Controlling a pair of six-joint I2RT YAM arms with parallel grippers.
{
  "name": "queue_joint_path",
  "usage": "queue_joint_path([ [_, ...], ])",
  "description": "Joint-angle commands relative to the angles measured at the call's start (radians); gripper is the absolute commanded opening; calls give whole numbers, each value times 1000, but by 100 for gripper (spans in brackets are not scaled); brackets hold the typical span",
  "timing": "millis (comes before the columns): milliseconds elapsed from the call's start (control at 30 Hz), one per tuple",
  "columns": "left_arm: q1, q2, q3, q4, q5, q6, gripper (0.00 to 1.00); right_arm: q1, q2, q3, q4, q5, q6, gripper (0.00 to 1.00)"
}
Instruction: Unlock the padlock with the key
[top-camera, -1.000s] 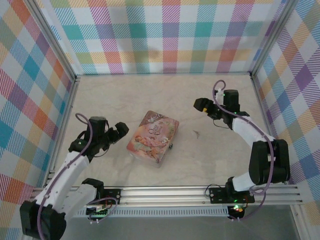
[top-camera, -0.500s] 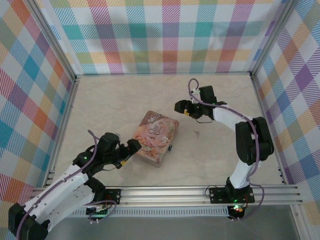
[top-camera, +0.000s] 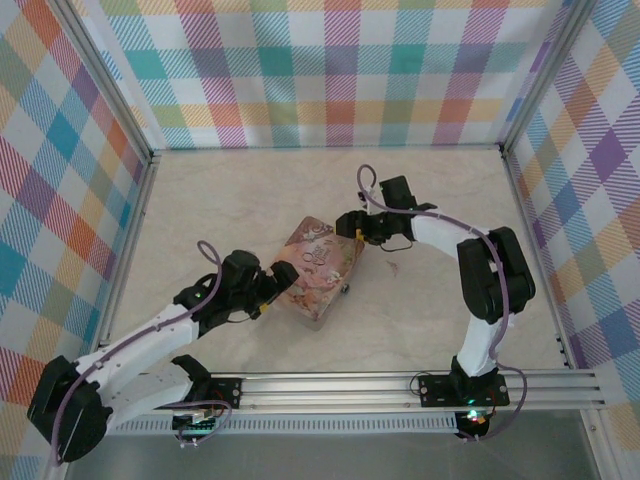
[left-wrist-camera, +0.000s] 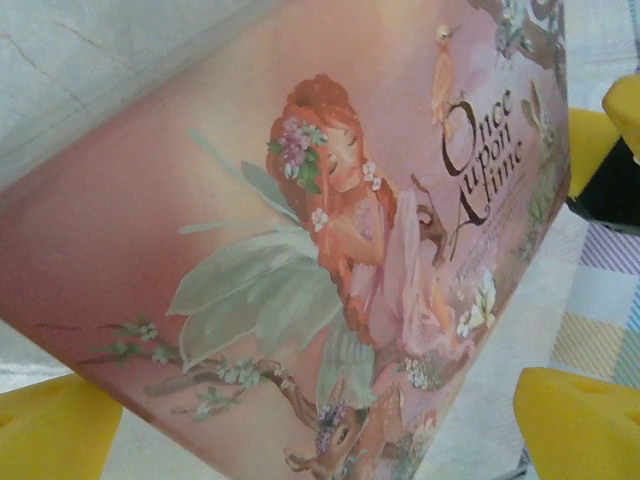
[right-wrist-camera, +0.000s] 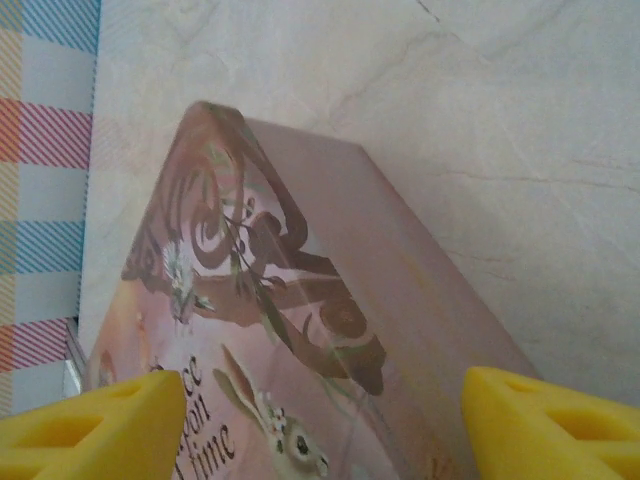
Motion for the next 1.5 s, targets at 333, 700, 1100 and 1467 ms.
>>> queue_joint_path([
  [333,57,330,261,147,19,185,100,4,-216,-238,23,3,14,67],
  [700,140,650,518,185,126,269,100,46,-270,-313,117,95,127,60],
  [1100,207,789,633,182,167,286,100,69,-227,-259,160,218,188,63],
  [1467,248,661,526,160,117,291,100,67,-260,-234,85,321,146,72],
])
